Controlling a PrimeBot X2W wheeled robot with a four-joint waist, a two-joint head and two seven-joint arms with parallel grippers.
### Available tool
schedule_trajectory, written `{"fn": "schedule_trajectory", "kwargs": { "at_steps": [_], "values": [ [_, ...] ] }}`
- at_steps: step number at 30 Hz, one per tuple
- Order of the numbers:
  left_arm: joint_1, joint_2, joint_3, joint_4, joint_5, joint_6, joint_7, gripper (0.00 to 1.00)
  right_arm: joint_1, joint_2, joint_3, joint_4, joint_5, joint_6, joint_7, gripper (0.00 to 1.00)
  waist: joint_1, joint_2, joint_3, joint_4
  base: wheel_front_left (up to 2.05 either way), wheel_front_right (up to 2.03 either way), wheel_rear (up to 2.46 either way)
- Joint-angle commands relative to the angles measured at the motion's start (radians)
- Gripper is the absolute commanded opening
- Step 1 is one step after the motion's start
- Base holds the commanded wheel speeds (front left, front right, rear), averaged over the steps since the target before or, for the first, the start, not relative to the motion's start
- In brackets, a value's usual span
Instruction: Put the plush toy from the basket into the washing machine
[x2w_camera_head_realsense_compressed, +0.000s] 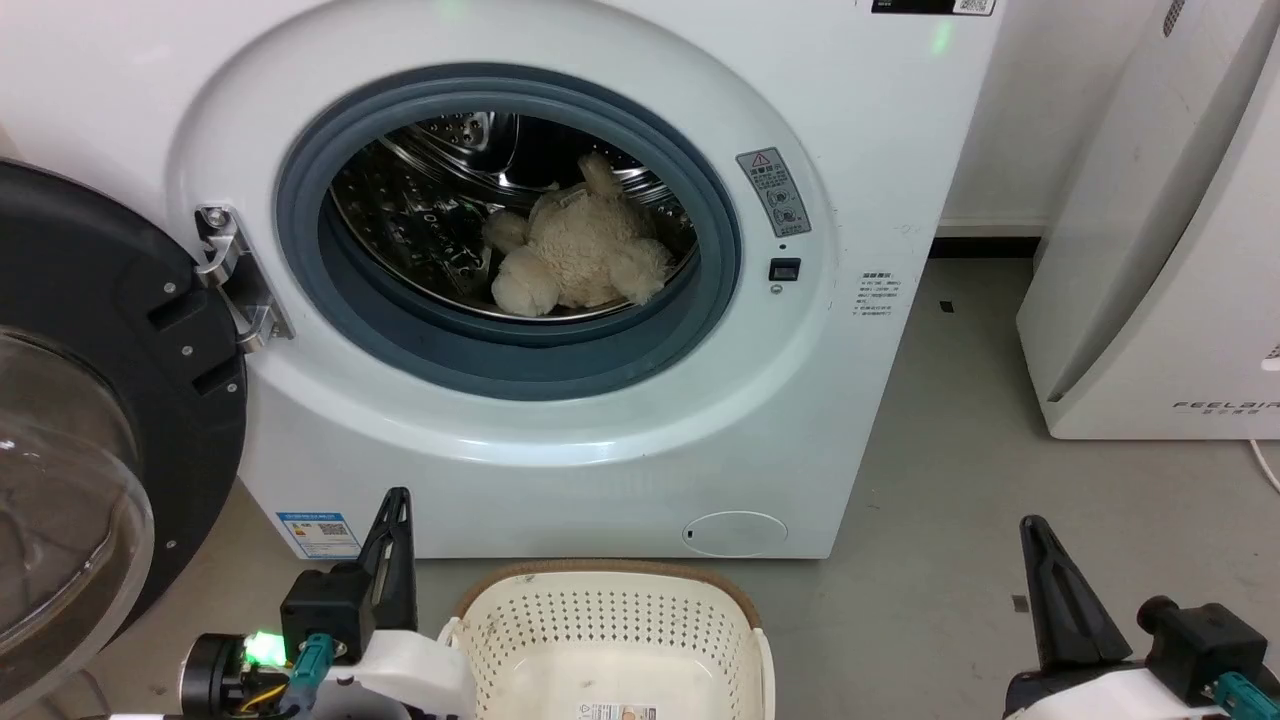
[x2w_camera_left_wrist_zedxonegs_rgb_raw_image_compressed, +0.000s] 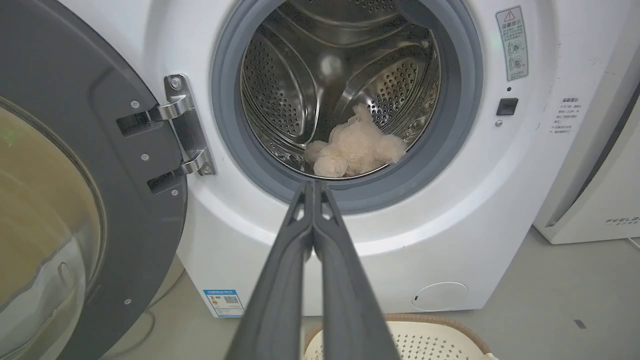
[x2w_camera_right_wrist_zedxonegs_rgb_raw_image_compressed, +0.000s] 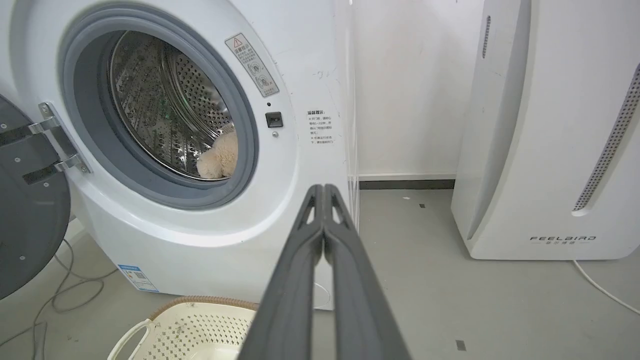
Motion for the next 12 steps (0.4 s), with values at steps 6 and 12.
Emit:
{"fn": "schedule_trajectory", "kwargs": {
  "at_steps": [6, 12],
  "values": [
    [0.014, -0.006, 0.010, -0.017, 0.010, -0.010, 0.016, 0.00, -0.022, 0.000, 0.003, -0.007, -0.017, 0.000, 0.019, 0.00, -0.0001, 0.0000, 0.000, -0.001, 0.00, 0.00, 0.00],
    [0.016, -0.007, 0.015, -0.025, 0.011, -0.016, 0.028, 0.00, -0.027, 0.000, 0.005, -0.009, -0.030, 0.000, 0.032, 0.00, -0.0001, 0.0000, 0.000, -0.001, 0.00, 0.00, 0.00]
  ]
}}
